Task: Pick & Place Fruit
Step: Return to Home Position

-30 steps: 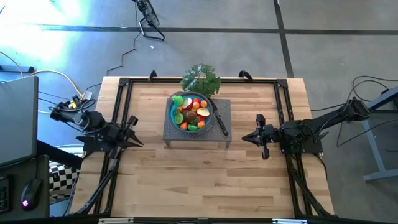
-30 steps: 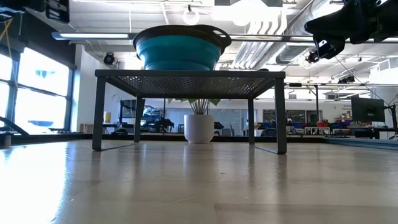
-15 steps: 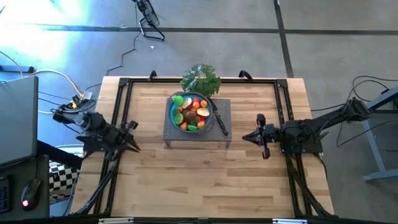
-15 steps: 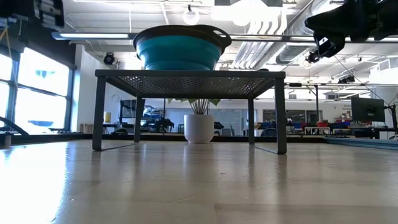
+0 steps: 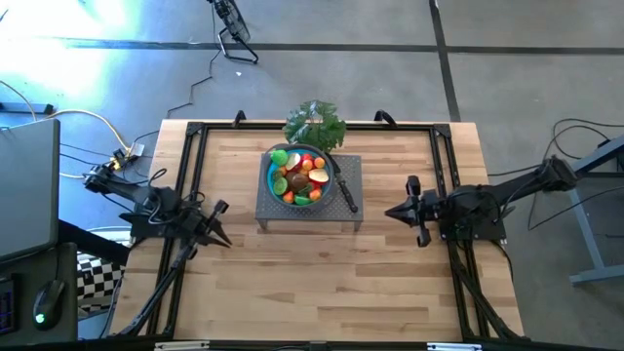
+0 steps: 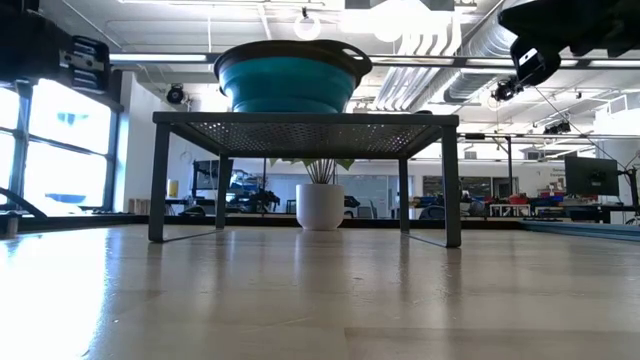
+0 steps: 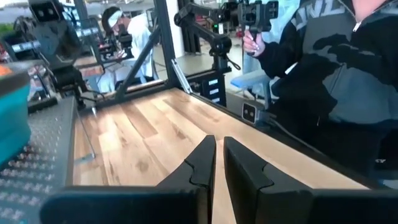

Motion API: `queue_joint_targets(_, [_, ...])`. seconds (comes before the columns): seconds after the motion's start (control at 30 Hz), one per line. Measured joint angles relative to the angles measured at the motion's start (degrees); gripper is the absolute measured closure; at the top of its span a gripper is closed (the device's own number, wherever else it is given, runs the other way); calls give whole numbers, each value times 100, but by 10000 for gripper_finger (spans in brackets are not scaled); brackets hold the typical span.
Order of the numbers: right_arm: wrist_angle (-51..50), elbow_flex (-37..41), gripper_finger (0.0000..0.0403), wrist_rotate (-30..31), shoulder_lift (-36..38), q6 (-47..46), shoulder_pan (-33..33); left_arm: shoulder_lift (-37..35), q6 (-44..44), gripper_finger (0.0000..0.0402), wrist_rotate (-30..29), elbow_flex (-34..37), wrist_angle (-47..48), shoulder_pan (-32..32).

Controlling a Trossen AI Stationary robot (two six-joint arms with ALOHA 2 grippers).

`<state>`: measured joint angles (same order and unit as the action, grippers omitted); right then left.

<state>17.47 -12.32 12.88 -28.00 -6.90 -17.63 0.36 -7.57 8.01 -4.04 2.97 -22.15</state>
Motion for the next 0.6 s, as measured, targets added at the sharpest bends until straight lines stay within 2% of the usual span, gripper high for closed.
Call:
queue_joint_targets(0.13, [-185,0,399,3,296,1,0,-2,32,373,-27,199,-349,1])
queue_joint_targets(0.43, [-675,0,399,62,1110,30,0,0,53,373,-64,246,-345,1])
queue_joint_targets(0.6, [-1338,0,399,67,1864,-104,6,24,54,373,-533,257,-242,2])
